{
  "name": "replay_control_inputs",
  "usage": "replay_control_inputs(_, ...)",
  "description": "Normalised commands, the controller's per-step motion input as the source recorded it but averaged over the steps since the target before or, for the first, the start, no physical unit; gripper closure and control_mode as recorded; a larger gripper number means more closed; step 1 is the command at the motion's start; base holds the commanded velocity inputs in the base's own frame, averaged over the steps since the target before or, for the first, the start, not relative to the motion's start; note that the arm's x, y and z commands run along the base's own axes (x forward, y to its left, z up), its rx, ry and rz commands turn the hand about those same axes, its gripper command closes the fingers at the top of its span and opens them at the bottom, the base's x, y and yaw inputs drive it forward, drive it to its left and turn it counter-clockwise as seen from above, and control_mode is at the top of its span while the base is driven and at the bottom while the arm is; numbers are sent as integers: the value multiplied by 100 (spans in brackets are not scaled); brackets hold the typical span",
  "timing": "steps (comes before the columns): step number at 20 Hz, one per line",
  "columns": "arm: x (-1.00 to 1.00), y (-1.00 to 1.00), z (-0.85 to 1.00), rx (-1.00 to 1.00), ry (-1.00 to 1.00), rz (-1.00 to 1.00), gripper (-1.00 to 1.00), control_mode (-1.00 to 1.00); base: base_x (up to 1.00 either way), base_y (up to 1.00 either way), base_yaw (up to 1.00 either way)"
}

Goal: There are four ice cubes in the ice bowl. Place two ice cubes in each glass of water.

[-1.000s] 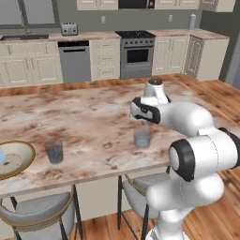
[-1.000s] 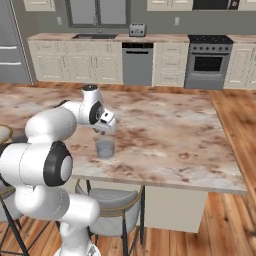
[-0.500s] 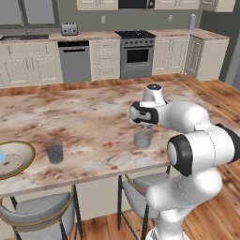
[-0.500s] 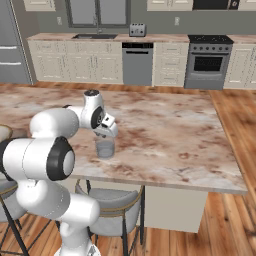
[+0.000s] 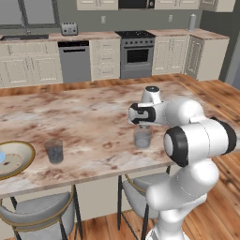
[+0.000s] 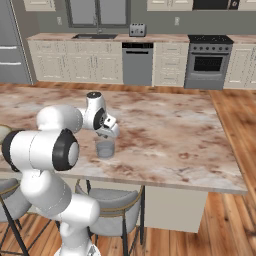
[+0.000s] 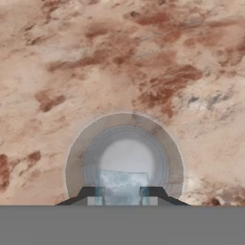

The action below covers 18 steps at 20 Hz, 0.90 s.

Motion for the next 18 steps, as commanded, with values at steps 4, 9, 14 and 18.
replay_control_inputs(4,16,0,-11,2,0,0,100,-100,0,0,0)
replay_control_inputs(9,2,0,-6,2,0,0,100,-100,0,0,0)
replay_control_inputs(14,0,0,-12,2,0,0,100,-100,0,0,0)
replay_control_inputs(18,0,0,-14,1,4,0,100,-100,0,0,0)
